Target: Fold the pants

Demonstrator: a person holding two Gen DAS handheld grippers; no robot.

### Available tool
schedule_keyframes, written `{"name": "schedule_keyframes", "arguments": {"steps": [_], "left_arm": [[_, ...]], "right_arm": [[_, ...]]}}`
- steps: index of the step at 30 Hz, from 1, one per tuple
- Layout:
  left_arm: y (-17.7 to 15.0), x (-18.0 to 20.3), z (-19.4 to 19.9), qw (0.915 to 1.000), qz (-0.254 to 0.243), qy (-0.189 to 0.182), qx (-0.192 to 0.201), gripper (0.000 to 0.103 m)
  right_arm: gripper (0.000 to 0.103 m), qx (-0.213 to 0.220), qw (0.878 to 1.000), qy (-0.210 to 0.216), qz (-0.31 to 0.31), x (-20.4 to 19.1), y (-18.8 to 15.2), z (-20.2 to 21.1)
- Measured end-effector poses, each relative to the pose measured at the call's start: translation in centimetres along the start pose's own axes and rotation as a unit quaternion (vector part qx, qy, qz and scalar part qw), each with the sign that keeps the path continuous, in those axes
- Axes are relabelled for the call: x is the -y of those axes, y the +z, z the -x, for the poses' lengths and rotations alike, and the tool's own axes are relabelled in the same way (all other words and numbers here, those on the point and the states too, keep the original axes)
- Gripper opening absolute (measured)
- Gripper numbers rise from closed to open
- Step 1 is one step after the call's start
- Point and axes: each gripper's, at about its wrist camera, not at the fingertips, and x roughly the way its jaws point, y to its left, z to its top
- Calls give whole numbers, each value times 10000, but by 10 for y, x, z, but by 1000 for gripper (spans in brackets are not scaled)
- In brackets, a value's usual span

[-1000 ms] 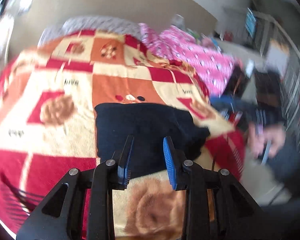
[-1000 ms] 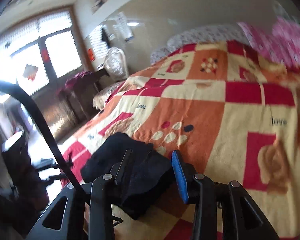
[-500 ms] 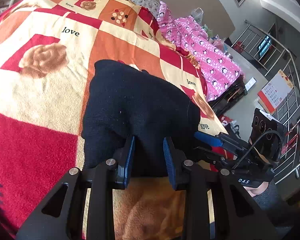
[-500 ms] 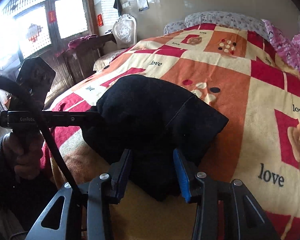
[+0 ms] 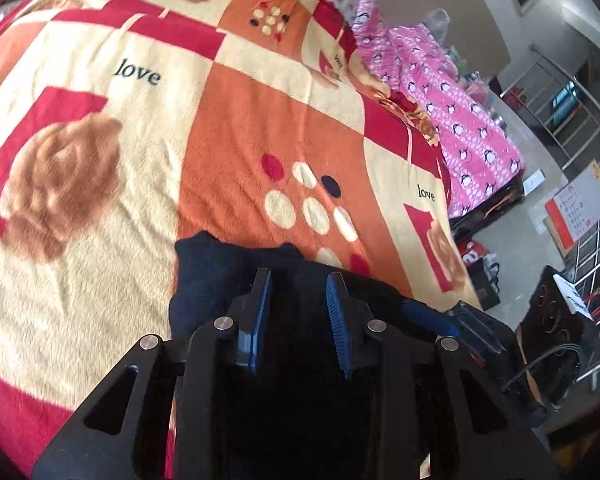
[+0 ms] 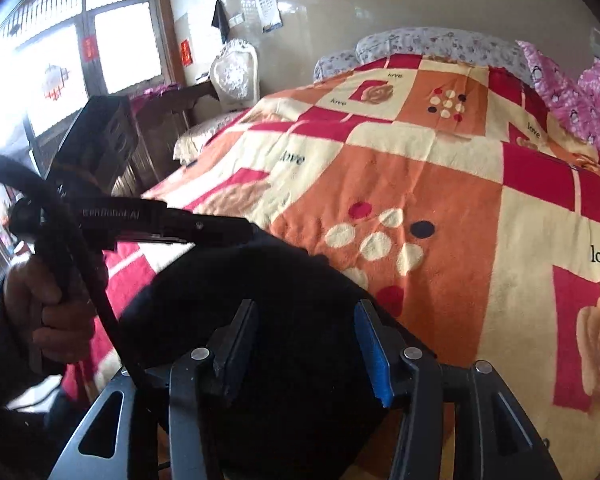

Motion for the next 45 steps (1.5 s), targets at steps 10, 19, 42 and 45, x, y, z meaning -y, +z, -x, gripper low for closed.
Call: {"name": "schedule_keyframes", "arguments": {"steps": [10, 19, 42, 45], "left_arm": [[-5, -10, -14, 9997, -138, 31, 195, 26], [-3, -22, 45, 9964, 435, -314, 661, 33], [-23, -51, 17, 9897, 926, -1021, -374, 74], [-25, -48, 17, 9929, 845, -764, -353, 55]], "right_arm": [[50, 225, 9991, 301, -176, 13, -15, -4], [50, 302, 9989, 196, -303, 13, -13, 12], [73, -467, 9410, 1551, -2969, 34, -45, 17], [56, -406, 9437, 1362, -2987, 33, -44, 16]]}}
